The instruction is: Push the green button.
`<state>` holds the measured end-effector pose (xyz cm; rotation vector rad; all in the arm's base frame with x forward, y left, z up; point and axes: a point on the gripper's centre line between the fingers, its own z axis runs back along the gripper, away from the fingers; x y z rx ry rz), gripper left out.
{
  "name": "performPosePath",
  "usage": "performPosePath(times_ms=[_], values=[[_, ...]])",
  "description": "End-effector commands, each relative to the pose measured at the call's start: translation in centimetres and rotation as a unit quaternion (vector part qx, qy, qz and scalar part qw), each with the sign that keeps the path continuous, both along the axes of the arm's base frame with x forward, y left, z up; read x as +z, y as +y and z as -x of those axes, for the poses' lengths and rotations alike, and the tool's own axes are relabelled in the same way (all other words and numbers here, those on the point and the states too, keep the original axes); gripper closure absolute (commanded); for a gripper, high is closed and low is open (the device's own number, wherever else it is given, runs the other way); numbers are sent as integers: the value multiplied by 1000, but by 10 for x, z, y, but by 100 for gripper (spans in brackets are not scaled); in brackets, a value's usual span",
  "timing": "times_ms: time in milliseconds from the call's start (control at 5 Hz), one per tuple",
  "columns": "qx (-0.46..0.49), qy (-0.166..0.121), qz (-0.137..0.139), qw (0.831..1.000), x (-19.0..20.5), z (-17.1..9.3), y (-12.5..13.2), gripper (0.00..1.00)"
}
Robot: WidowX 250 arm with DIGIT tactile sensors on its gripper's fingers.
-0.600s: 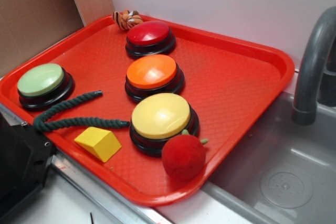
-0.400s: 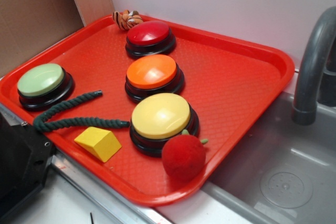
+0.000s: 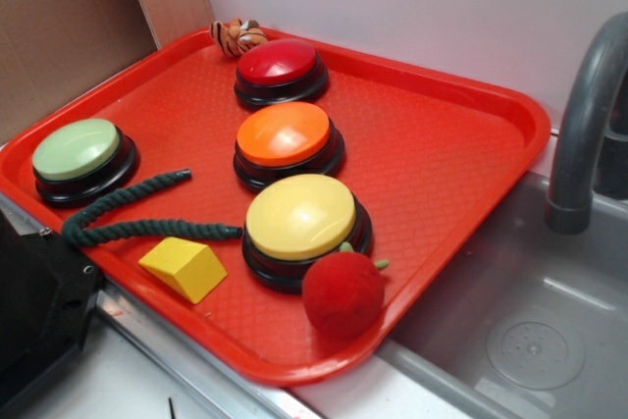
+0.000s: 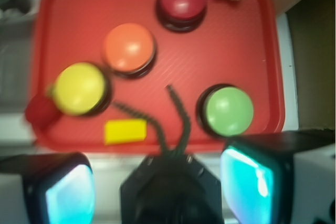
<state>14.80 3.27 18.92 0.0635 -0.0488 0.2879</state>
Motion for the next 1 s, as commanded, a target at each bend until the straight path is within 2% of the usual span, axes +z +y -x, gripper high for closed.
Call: performPosePath(times_ms=[0, 200, 400, 600, 800], values=[[200, 0, -16, 980, -51, -8, 42, 0], [236, -23, 20, 971, -74, 6, 48, 0], [221, -19, 23, 975, -101, 15, 64, 0], [184, -20, 20, 982, -125, 12, 70, 0], [170, 3, 26, 985, -142, 9, 65, 0]])
